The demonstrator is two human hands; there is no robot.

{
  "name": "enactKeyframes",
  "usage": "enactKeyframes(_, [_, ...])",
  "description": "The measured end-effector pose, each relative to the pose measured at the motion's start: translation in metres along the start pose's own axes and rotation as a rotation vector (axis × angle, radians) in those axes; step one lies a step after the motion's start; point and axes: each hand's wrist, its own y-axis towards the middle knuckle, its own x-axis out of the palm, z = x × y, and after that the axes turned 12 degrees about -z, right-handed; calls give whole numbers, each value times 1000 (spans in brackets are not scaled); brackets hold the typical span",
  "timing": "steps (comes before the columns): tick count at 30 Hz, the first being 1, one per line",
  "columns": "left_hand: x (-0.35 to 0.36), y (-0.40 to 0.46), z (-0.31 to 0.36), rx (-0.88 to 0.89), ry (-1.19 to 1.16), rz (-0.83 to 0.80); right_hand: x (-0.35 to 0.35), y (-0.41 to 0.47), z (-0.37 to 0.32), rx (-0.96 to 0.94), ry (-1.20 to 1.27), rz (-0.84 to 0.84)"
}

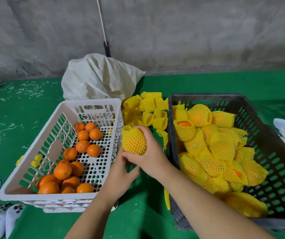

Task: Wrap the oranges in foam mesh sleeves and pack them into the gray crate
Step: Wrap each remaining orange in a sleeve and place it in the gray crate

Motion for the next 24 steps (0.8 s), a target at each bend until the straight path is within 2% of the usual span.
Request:
enactKeyframes(1, [-5,-6,1,-23,-30,17,-7,-3,-4,-8,58,63])
enactKeyframes(3, [-26,-14,-1,-46,-17,188,-34,-10,-11,-42,158,213])
enactKeyframes(5, [-54,-14,-12,-100,153,304,-73,-22,-10,-53,132,352])
enactKeyframes(7, [-71,-13,-28,-171,291,259,-113,-40,-1,-32,-85,478])
enactKeyframes(9, [-71,-13,-39,-236,274,216,-140,-53,26,33,-386,598])
enactKeyframes(11, [-67,-11,-46,-243,330,166,-153,-58,59,241,-570,547])
enactKeyframes(13, [-65,-8,-50,-228,429,106,-154,-56,84,501,-536,398])
enactKeyframes(14, [-65,-7,-51,-228,446,81,-154,-53,92,555,-517,377])
enactKeyframes(18, [-66,-6,-50,-250,382,54,-154,-50,104,600,-633,347])
enactKeyframes(21, [-64,-6,-46,-243,365,58,-156,-53,105,617,-613,350])
enactKeyframes(24, [-63,-6,-43,-231,373,61,-155,-54,96,553,-541,488])
